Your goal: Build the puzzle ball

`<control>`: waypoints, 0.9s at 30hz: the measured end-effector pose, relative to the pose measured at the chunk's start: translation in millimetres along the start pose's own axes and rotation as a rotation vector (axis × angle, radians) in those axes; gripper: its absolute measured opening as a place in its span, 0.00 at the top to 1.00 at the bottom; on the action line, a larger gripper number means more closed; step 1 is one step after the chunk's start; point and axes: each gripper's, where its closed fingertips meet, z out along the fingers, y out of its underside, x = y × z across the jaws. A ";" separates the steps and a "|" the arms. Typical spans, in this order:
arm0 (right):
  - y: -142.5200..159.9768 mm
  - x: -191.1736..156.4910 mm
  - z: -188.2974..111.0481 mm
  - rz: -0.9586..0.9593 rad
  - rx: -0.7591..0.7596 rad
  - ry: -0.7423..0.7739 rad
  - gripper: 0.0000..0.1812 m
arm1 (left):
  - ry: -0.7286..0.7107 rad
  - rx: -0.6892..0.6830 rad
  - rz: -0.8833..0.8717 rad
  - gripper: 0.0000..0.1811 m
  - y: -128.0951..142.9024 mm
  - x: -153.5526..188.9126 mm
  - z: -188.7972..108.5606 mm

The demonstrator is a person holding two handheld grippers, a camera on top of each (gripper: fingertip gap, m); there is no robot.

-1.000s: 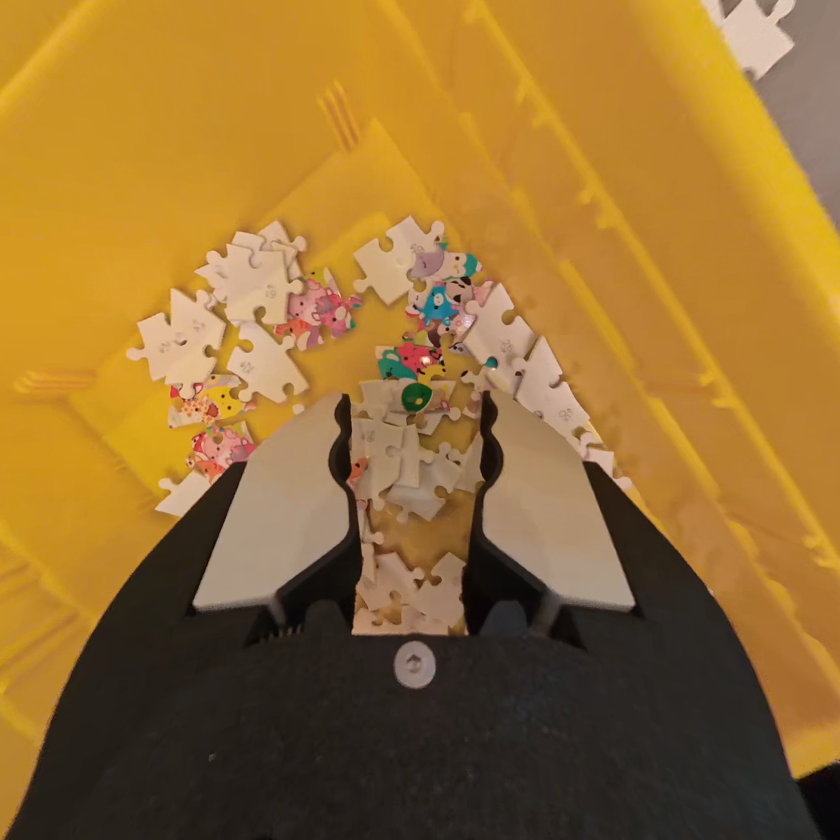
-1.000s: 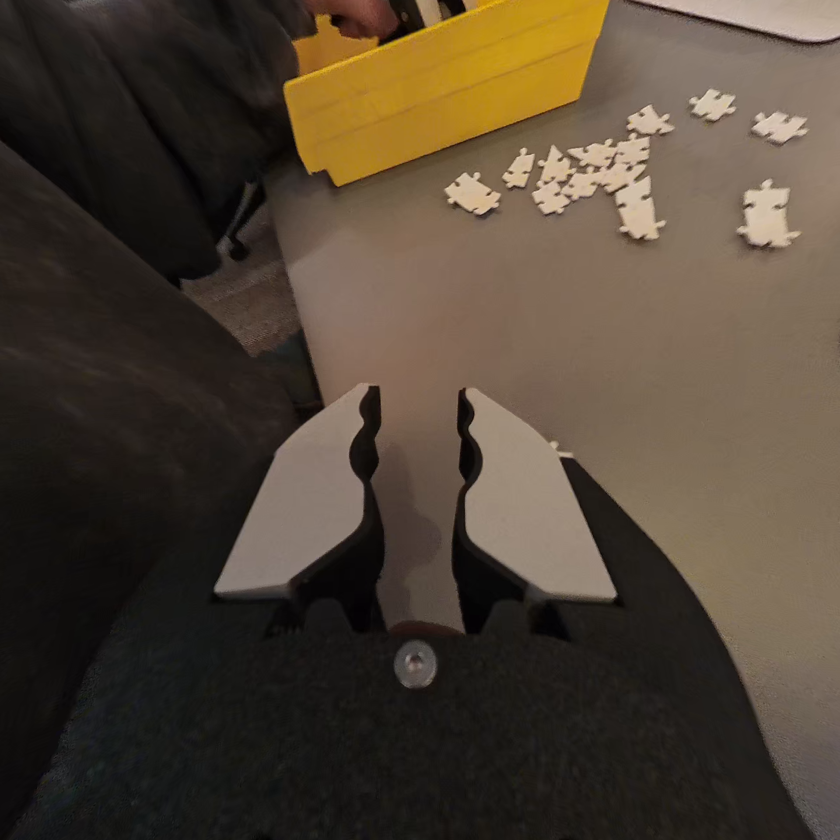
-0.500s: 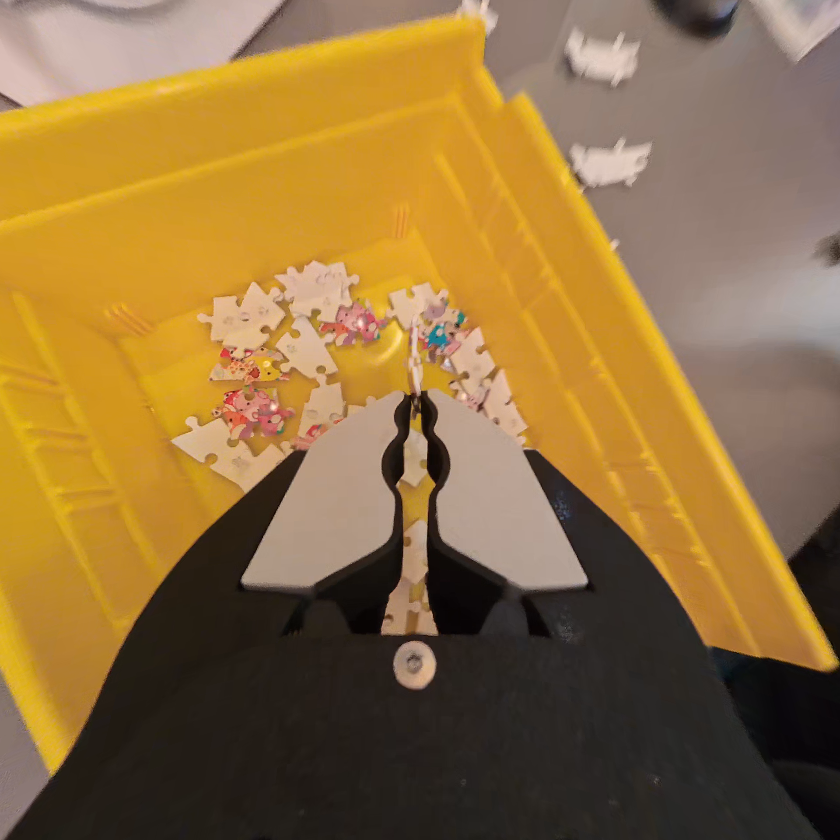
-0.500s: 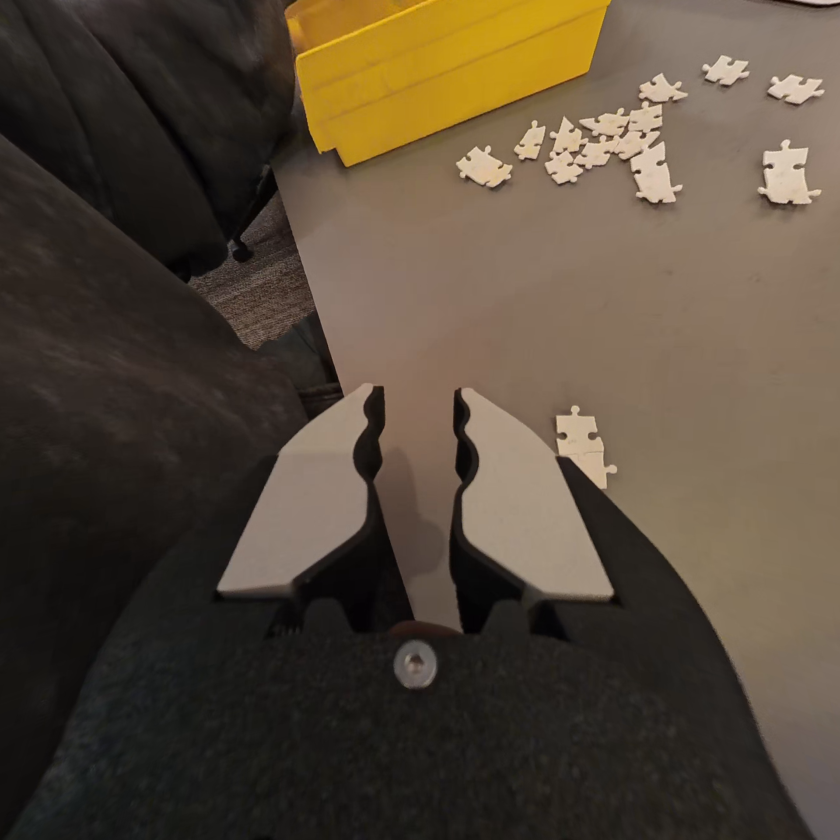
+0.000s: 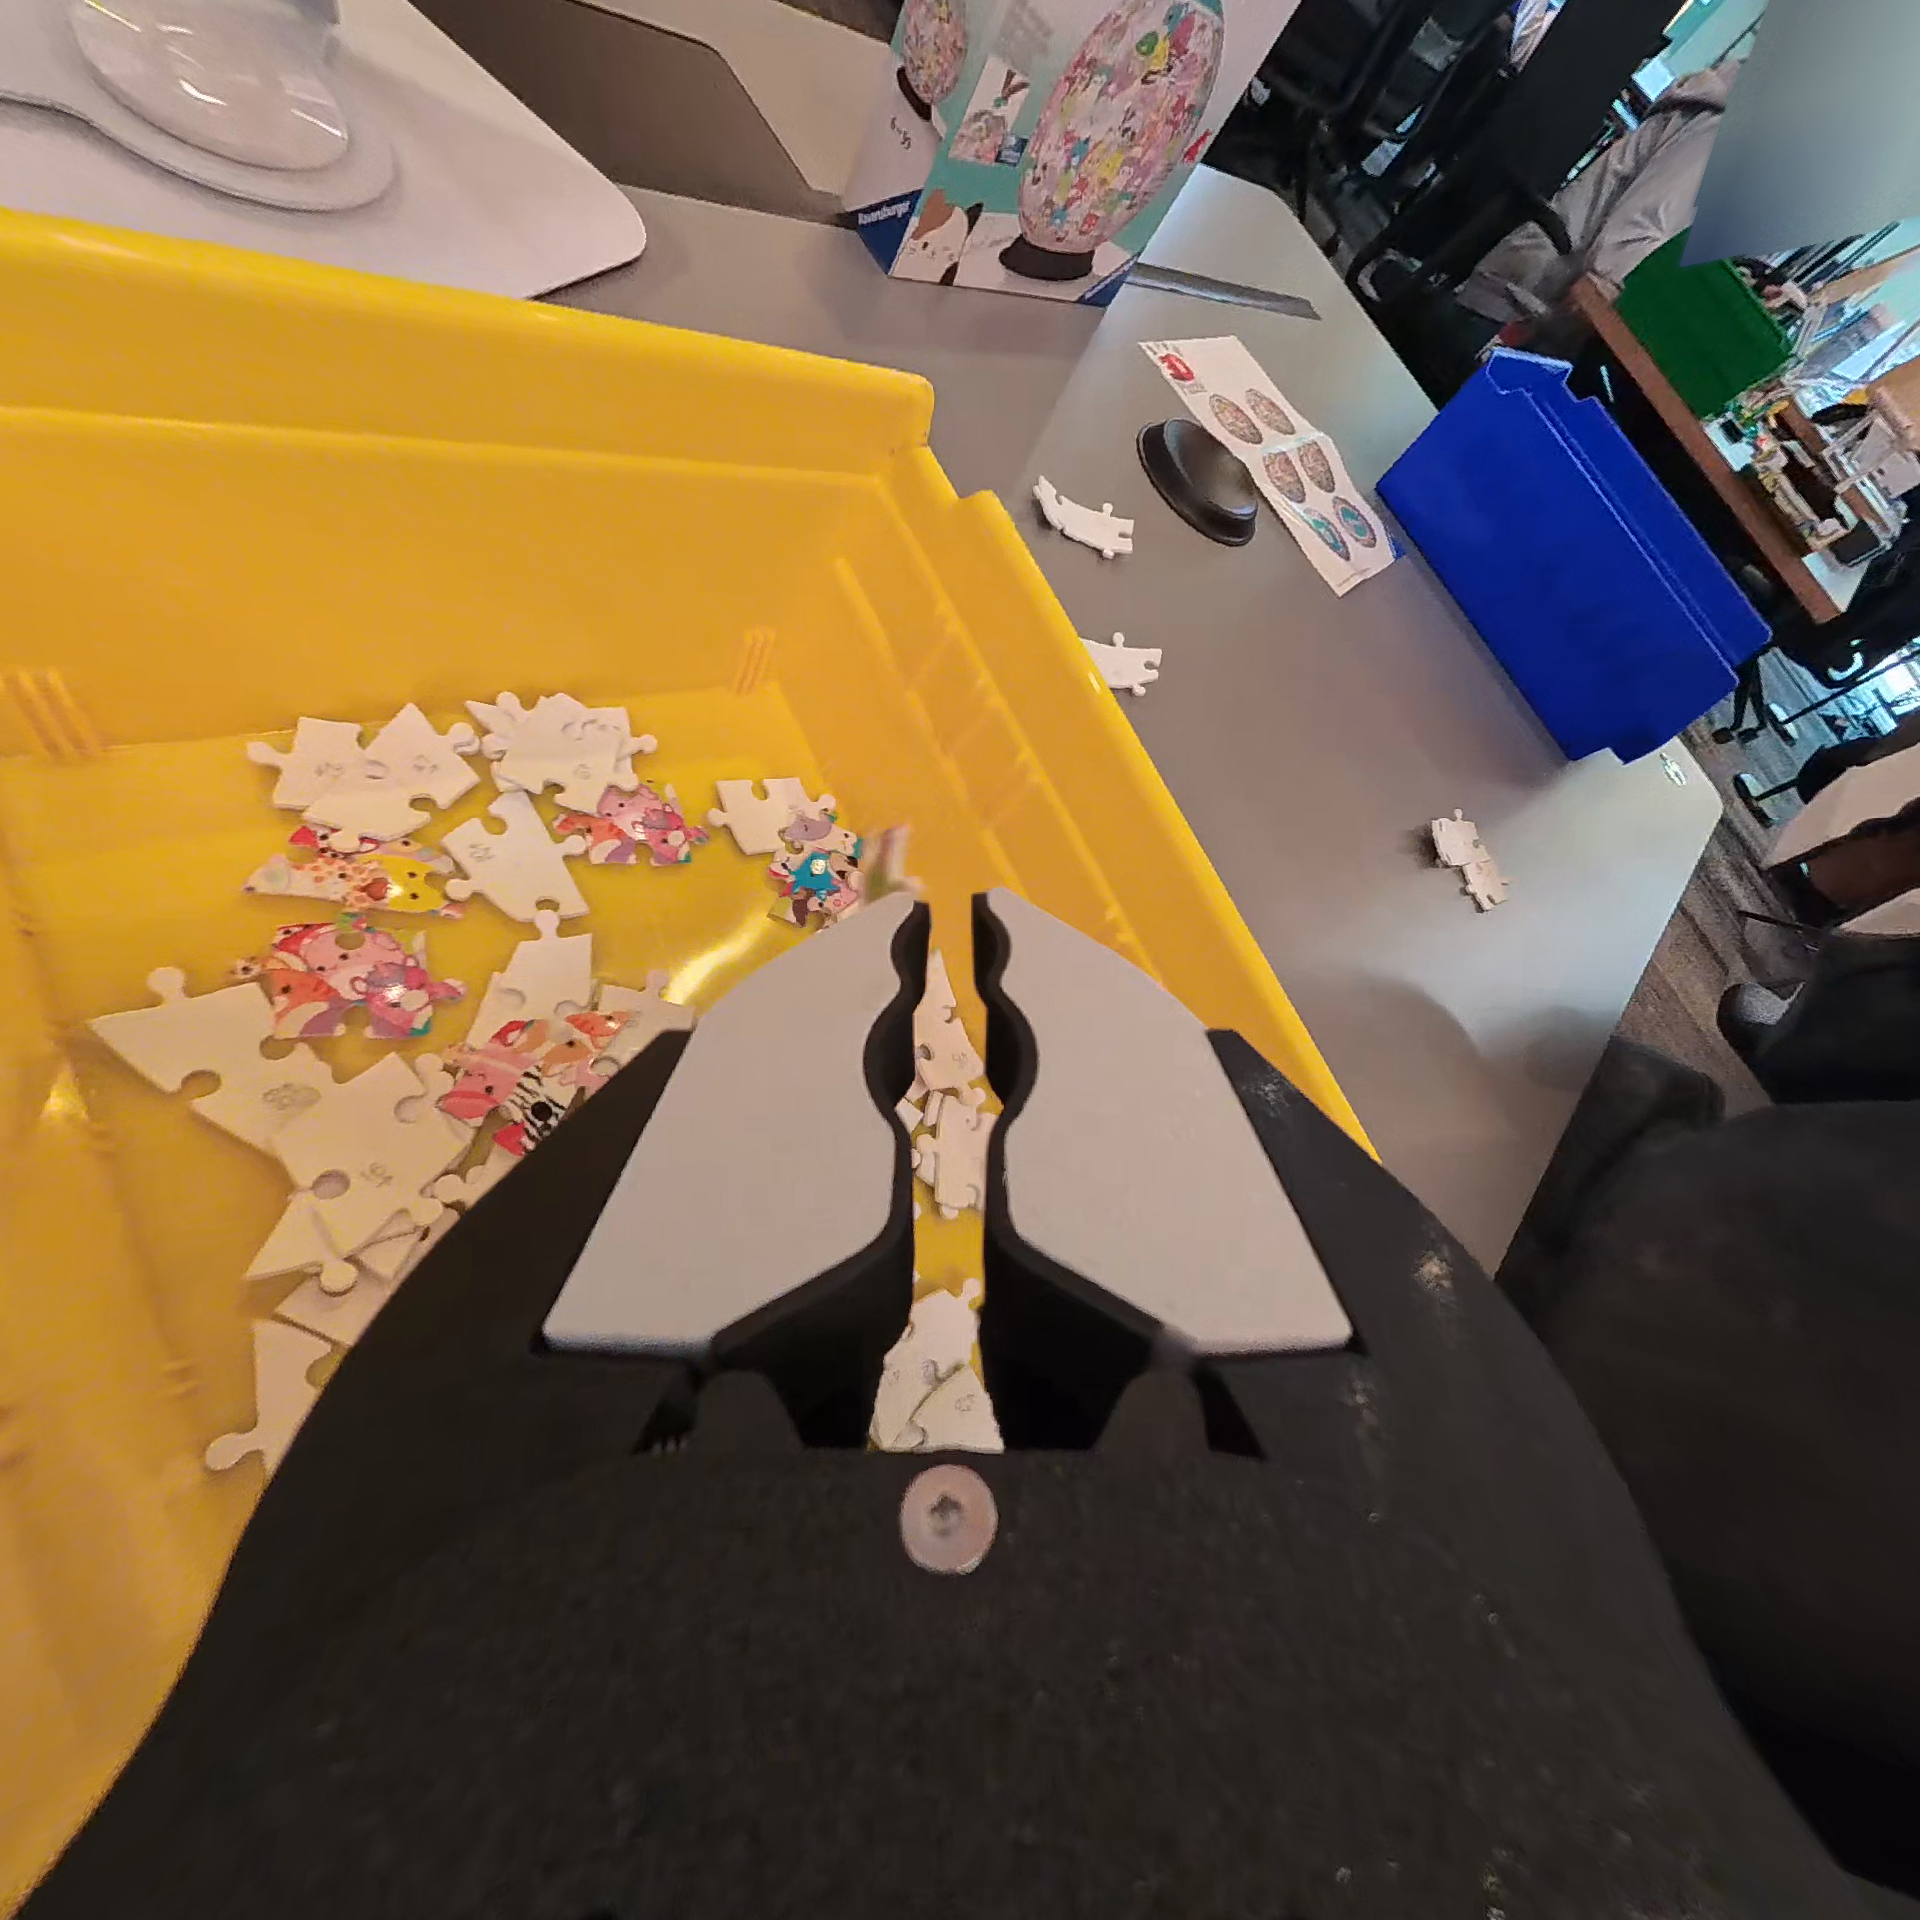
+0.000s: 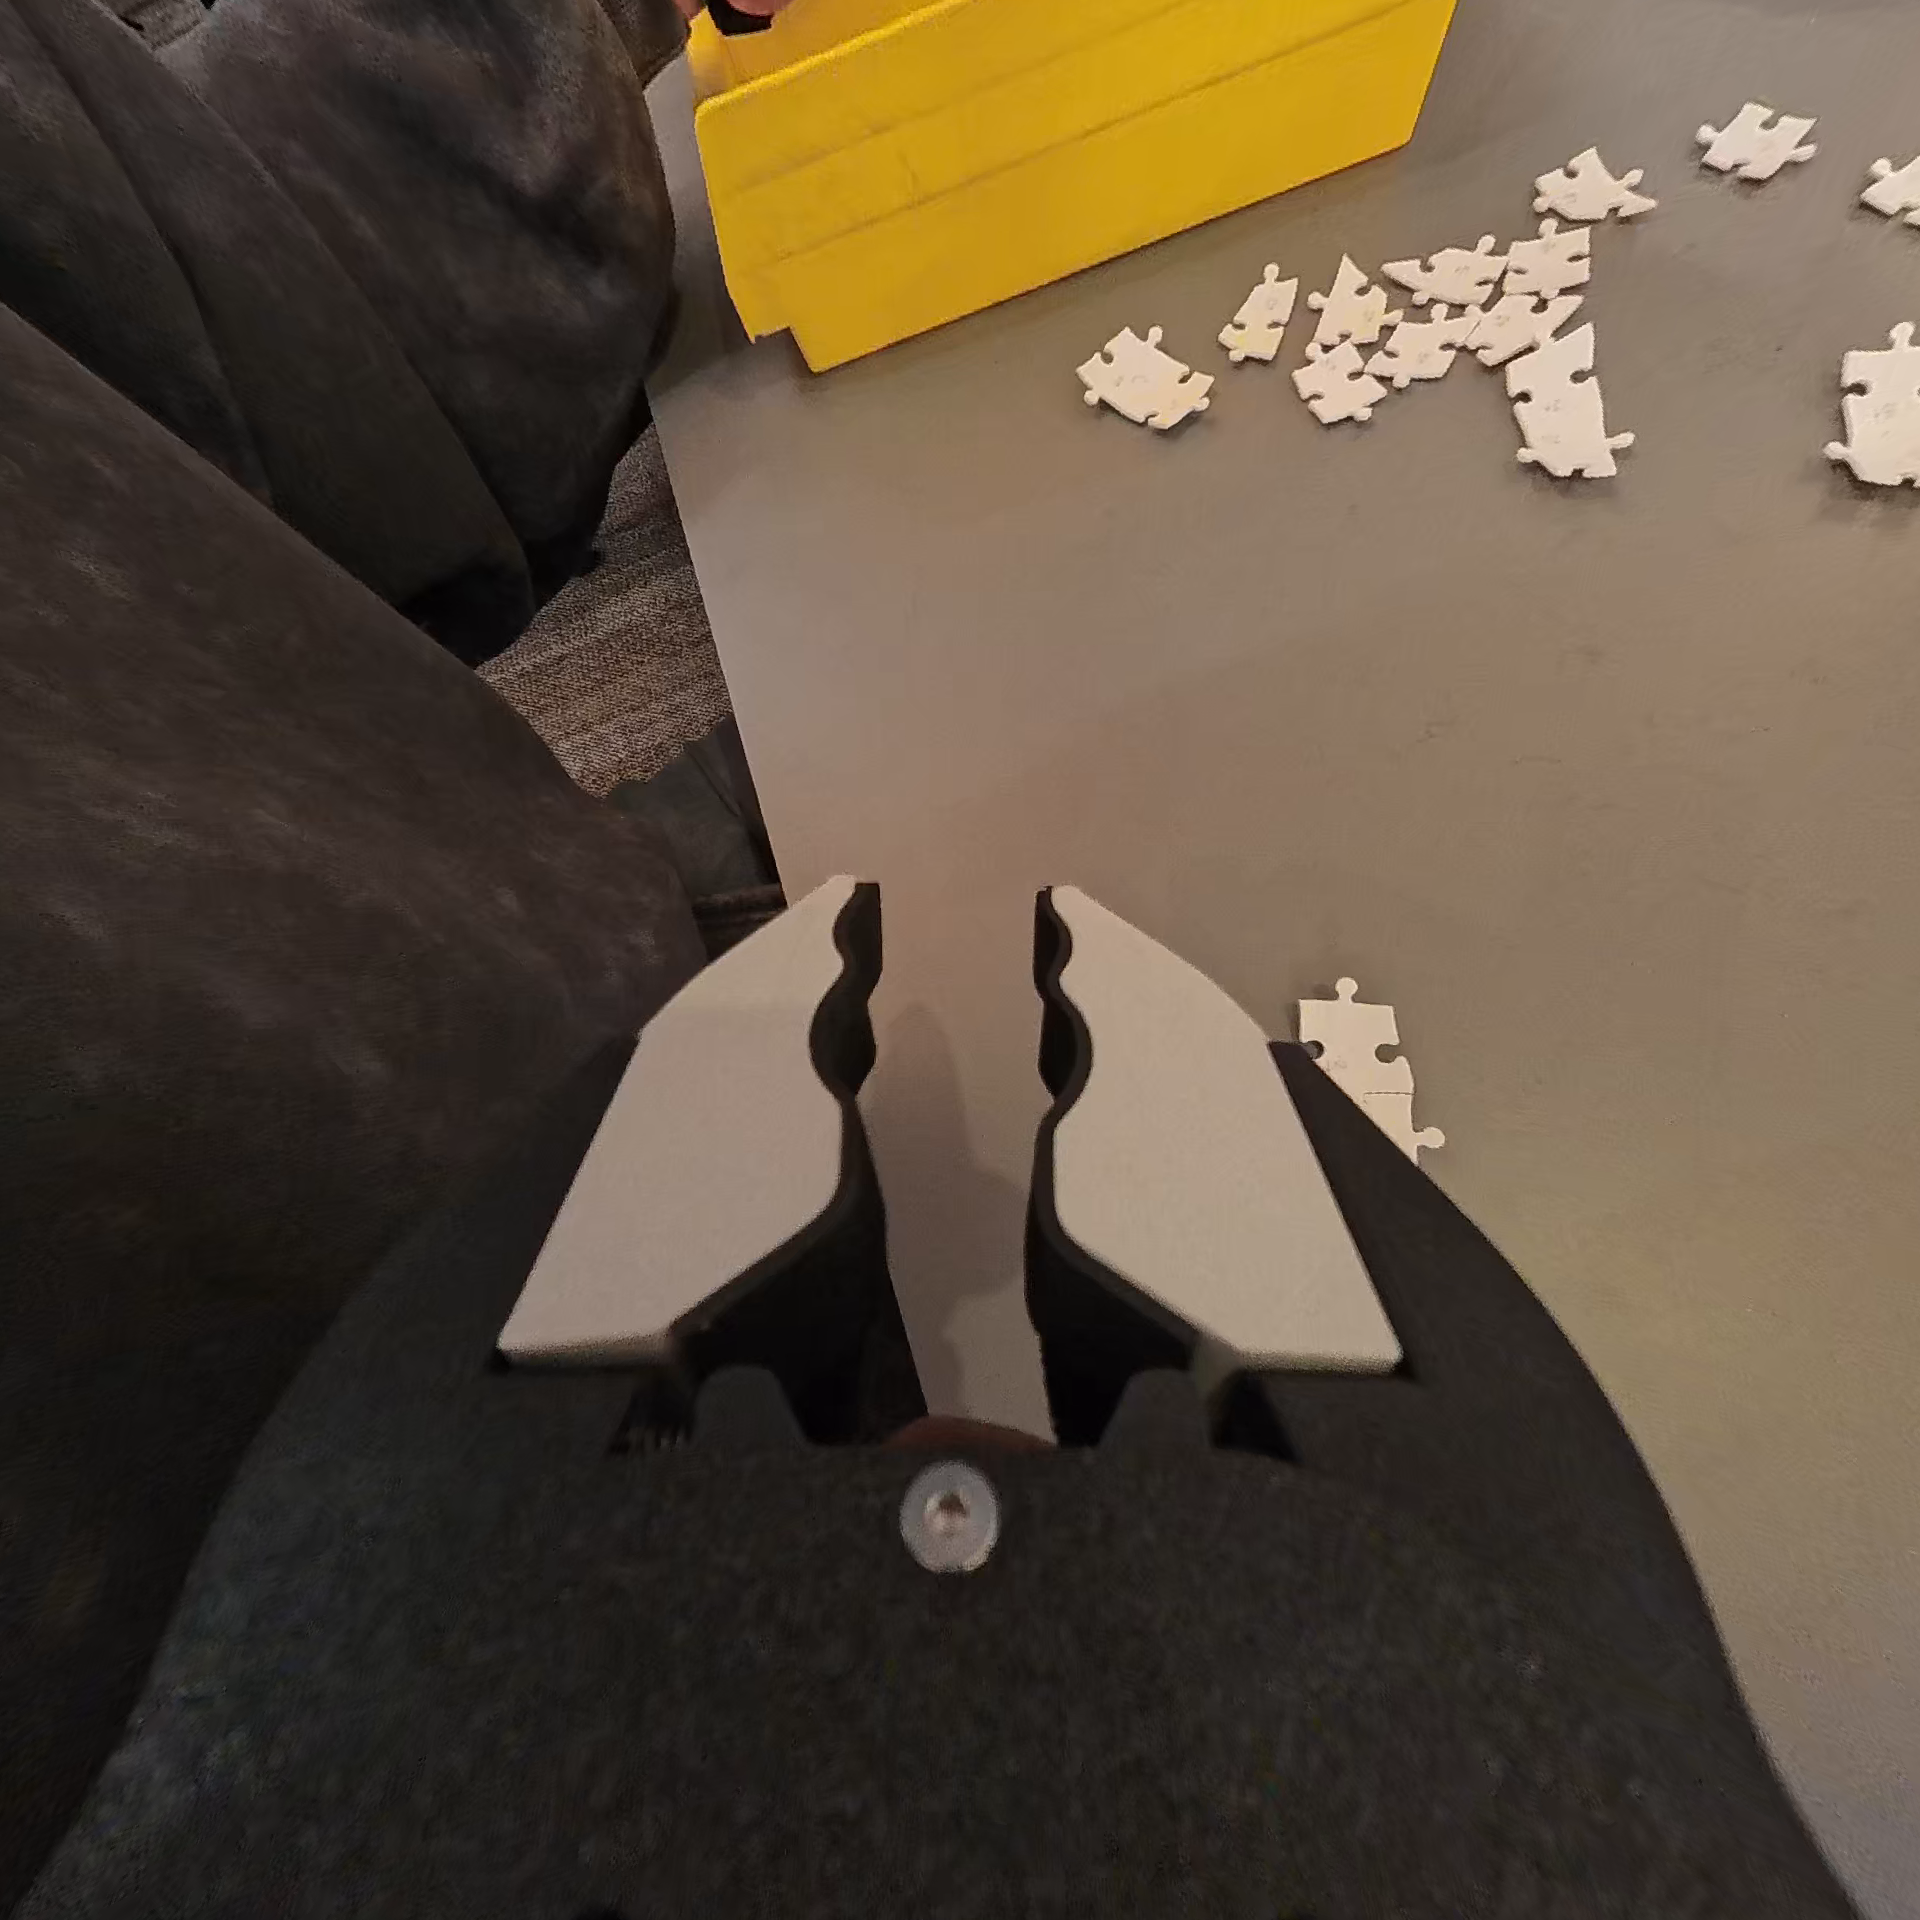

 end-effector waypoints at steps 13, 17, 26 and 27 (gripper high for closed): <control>8.6 6.9 -1.2 0.015 -0.029 -0.008 0.85 | -0.210 -0.160 0.084 0.89 23.6 -23.7 3.5; 11.5 10.4 2.2 0.015 -0.059 -0.002 0.85 | -0.241 -0.314 0.180 0.83 45.1 -28.6 14.3; 10.6 11.7 16.5 0.038 -0.115 -0.017 0.85 | -0.226 -0.524 0.396 0.73 47.4 -41.4 48.5; 9.6 11.8 18.2 0.040 -0.120 -0.021 0.85 | -0.224 -0.536 0.427 0.72 41.7 -42.4 53.7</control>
